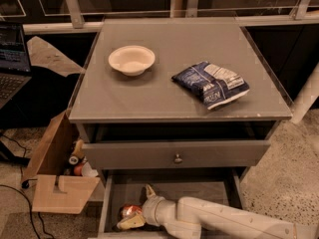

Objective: Pick coke can from middle drawer and place on counter

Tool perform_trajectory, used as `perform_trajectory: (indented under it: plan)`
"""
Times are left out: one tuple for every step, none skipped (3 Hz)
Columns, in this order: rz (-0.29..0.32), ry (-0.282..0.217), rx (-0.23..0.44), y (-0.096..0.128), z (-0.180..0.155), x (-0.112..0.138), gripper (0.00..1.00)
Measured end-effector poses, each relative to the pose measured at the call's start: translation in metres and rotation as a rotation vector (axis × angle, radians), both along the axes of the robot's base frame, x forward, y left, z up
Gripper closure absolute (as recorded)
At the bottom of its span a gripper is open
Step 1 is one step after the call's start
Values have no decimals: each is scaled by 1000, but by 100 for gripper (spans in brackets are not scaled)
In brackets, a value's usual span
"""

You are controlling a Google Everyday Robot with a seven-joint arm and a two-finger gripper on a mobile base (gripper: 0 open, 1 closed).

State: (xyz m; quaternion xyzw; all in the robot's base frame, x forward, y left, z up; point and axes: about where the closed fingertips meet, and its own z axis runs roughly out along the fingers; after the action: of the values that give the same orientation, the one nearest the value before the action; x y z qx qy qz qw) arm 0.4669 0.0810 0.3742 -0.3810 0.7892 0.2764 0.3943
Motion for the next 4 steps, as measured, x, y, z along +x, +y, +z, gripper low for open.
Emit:
perform_trajectory:
  plan:
    - [1,-29,0,3,1,-3,0]
    - [1,-33,0,4,1,-3,14]
    - [1,-33,0,4,1,-3,38]
    - [1,-33,0,4,1,-3,61]
